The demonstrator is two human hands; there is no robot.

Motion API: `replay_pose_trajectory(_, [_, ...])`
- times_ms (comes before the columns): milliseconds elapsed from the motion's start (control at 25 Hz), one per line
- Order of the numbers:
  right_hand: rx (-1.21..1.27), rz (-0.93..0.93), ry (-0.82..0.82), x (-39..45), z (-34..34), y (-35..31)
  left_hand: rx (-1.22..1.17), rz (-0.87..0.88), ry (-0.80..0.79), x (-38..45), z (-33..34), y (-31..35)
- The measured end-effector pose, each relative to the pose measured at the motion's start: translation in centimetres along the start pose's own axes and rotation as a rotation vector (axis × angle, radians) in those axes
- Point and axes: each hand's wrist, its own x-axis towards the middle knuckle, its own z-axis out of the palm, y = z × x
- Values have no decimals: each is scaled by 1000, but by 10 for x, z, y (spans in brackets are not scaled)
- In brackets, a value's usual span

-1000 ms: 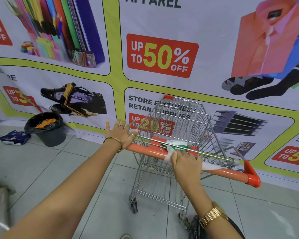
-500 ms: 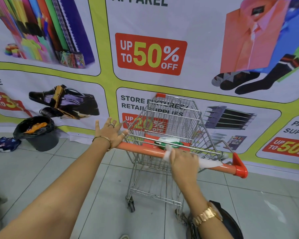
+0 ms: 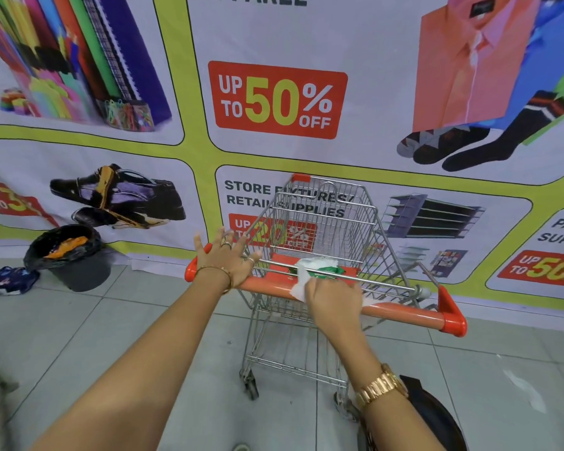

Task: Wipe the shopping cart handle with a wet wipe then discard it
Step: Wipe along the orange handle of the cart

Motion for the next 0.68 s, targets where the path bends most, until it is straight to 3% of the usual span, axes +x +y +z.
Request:
replay_pose_trajectory(120, [10,187,103,-12,8,27,-16,10,-5,-1,1,4])
replay_pose_trajectory(200, [124,287,-13,-9,6,21,-23,8,13,-2,2,6])
replay_pose_trajectory(280, [152,261,78,4,7,3,-16,3,20,-1,3,7])
replay_pose_trajectory(440, [191,120,96,8,3,-30,-2,-22,13,1,2,3])
replay_pose_trajectory(600, [46,101,250,-9,19,15,-12,-8,8,0,-1,3])
replay_pose_trajectory(680, [122,196,254,-15,26,43,-19,2,7,-2,-1,5])
